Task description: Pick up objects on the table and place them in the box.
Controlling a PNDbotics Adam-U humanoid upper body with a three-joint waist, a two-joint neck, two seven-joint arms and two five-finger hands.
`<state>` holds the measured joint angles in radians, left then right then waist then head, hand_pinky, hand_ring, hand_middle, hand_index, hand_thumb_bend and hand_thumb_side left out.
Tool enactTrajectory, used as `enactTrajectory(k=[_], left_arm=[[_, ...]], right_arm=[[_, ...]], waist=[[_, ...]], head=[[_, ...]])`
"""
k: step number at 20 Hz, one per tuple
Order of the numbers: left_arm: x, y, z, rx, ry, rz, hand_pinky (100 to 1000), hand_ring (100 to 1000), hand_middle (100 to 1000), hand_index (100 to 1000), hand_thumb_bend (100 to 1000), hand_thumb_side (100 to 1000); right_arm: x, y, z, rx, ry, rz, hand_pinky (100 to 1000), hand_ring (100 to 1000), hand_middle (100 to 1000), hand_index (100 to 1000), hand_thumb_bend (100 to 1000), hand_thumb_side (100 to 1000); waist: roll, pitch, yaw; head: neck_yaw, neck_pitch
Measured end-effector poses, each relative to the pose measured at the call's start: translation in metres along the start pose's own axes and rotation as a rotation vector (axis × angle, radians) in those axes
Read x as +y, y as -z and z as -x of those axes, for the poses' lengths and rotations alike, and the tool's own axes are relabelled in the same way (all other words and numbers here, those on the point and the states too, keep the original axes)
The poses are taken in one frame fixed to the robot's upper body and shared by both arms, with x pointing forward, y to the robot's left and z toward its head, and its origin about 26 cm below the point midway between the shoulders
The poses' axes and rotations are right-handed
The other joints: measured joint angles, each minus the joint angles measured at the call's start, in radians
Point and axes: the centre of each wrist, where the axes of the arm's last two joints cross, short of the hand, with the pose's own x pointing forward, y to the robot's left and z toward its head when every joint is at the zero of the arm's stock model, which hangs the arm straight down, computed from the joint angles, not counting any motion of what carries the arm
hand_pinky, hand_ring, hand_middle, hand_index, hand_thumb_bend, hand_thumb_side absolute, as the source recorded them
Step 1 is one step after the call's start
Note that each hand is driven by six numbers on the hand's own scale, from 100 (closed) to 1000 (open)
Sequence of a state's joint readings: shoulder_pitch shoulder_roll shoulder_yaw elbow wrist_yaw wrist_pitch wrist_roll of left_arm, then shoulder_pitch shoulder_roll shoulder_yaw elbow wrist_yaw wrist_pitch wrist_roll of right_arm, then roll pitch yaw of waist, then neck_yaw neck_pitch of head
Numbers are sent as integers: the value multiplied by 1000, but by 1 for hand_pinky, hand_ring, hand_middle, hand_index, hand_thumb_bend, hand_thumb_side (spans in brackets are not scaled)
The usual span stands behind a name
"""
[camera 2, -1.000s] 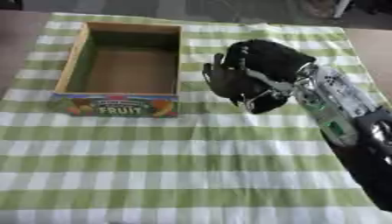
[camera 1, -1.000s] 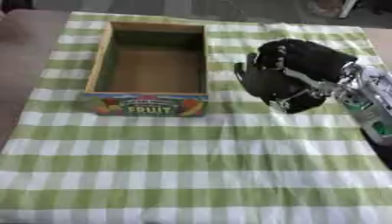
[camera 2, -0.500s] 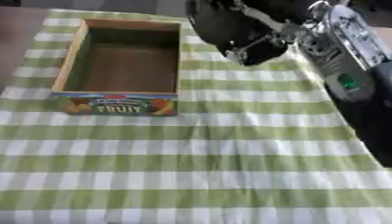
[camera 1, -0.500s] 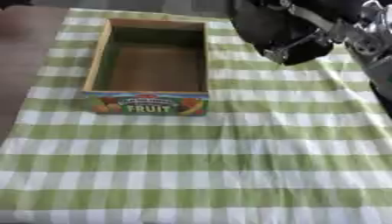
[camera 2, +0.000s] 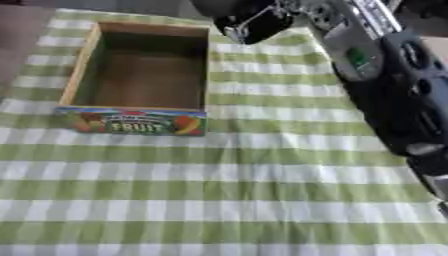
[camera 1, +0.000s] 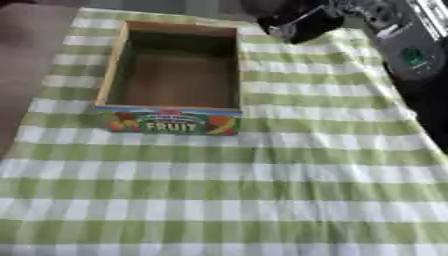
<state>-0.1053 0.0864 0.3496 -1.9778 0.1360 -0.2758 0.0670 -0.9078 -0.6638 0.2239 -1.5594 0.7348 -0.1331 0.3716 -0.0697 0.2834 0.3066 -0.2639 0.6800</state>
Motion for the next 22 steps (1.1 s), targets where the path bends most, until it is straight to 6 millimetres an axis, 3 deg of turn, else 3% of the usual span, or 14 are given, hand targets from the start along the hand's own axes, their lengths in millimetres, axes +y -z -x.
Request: enactTrajectory(k=[7,16,22], left_arm=[[-4,2,0,-7,-22,14,284,330,574,372,100,810],[-6,3,0,-7,-38,23,285,330,574,372,100,810],[-10,5,0,-14,-60,27,287,331,574,375,100,809]], right_arm=[[33,29,3,78,28,-21,896,926,611,745,100,198],[84,43,8,123,9,-71,896,934,613,747,100,198],[102,49,4,96,11,-98,903,945,616,752,100,198]], waist=[[-1,6,32],[0,14,46],[-1,20,69]], head=[[-39,-15],[-49,-15],[-74,-22]])
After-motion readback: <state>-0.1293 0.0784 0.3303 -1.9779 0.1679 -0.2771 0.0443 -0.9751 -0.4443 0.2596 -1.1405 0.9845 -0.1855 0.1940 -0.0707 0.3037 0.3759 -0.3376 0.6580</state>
